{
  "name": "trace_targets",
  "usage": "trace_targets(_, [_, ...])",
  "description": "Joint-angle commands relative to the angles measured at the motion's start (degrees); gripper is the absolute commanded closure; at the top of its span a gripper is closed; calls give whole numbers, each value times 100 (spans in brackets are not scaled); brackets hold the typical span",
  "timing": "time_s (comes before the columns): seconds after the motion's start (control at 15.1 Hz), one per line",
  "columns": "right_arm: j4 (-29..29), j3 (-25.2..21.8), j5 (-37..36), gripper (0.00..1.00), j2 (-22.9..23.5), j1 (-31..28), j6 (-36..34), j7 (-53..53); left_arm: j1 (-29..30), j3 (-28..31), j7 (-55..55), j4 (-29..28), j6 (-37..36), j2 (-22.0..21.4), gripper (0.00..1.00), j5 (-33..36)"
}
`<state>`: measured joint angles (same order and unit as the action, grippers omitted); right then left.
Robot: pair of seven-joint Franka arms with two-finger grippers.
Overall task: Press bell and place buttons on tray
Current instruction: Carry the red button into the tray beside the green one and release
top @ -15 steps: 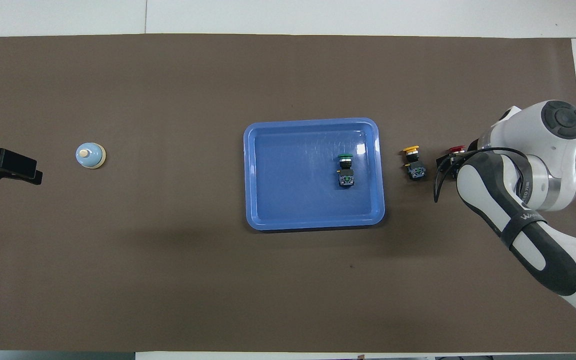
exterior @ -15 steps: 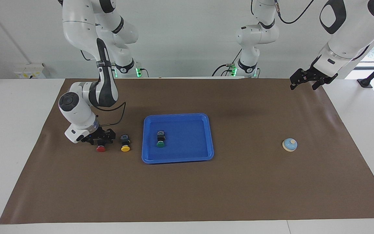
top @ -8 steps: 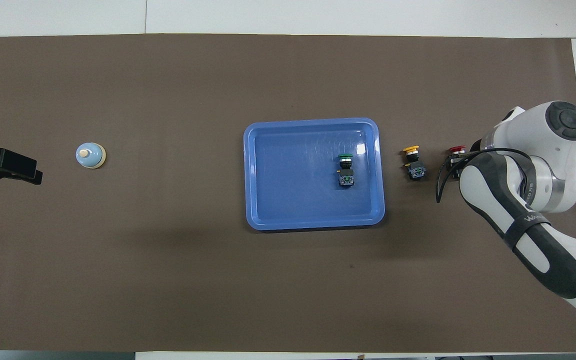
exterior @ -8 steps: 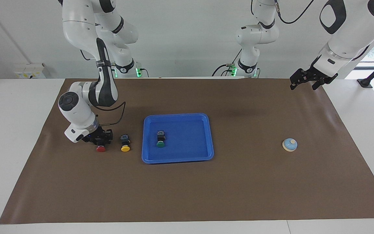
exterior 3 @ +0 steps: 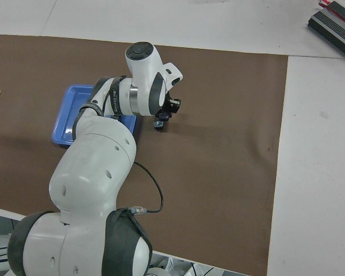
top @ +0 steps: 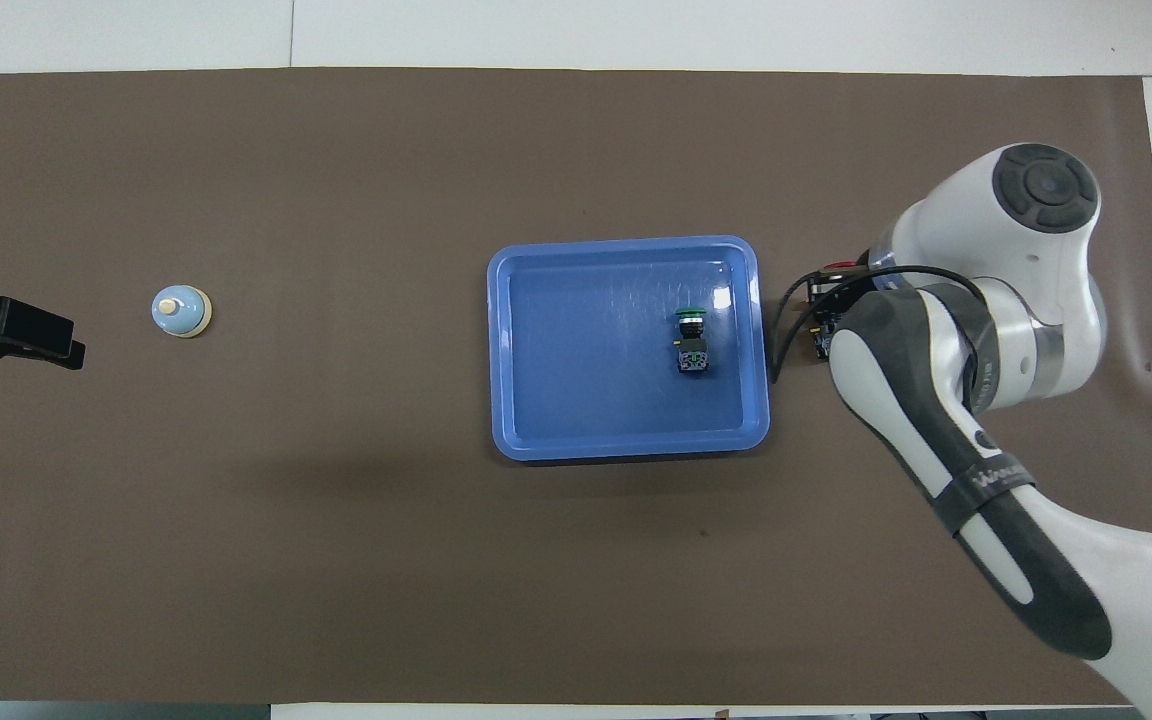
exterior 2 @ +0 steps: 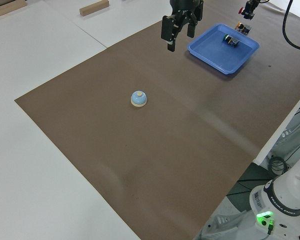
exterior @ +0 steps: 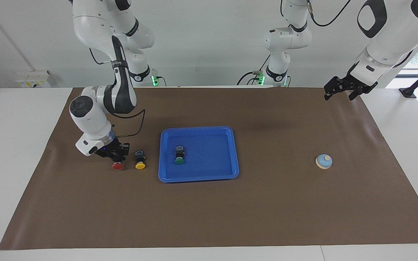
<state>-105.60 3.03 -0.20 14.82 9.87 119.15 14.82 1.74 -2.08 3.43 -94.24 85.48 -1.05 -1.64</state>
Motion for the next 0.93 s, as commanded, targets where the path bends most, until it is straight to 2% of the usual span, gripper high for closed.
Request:
trace_targets(0.0, [539,-13,55,100,327,960,-172,1421,-25,41,-1,-173,92,-141,0,-56])
trace_targets(0.2, [1504,-13,247,100,1029,1586,-374,2207,-25,41,-1,-173,92,-141,0,-56])
trace_targets(0.27, [1611,-21,344,100,1206,1797,-331,2400,-25,41,-1,-165,92,-141,0,-56])
trace_targets(0.4, [1613,-30,328,100,1391,2018,-51,2621,-25,41,-1,-165,92,-141,0,-56])
trace_targets(0.66, [1183,-30,301,100,1357,1913,292,2596,-25,41,-1,-165,101,-141,0,-56])
trace_targets(0.86, [936,-30,293,86,1278,1843,346,2447,-25,41,-1,-165,92,-141,0,-56])
